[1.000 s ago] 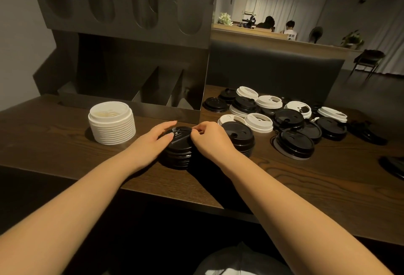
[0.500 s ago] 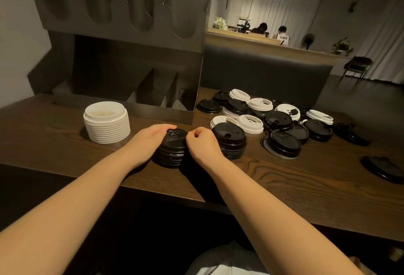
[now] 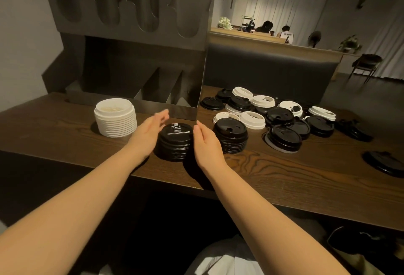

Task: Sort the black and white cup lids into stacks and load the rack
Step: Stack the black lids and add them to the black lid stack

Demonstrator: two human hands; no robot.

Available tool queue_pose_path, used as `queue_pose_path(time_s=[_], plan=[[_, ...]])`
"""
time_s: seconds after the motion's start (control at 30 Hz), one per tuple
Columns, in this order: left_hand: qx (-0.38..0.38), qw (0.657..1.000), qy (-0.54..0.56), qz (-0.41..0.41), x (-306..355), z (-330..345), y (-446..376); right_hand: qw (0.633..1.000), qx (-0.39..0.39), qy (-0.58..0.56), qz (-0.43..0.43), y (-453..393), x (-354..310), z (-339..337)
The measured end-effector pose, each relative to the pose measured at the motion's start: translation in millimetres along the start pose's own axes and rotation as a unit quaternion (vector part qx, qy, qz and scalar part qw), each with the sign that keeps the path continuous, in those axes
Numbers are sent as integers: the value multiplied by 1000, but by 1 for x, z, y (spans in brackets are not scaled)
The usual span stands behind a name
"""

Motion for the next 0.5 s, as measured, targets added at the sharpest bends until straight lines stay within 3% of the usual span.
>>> queue_pose_path(time_s=[0.07, 0.23, 0.33, 0.5], plan=[[62, 997, 45, 32, 2, -11, 8, 998, 33, -26, -35, 2, -4, -8], [-25, 998, -7, 58, -4, -1, 11, 986, 43, -163, 19, 6, 2, -4], [-22, 997, -52, 55, -5, 0, 8, 980, 33, -194, 41, 4, 4, 0], [-33, 990, -118, 68, -7, 0, 7, 996, -57, -72, 20, 2, 8, 0]])
Point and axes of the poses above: each hand's wrist, its own y-axis away from the middle knuckle, its own z-axis out of the palm, x = y × z, the point moved 5 cm from there along -y, towards the middle knuckle, and after that the axes turned 14 degrees about -z, right-handed, at the moved point
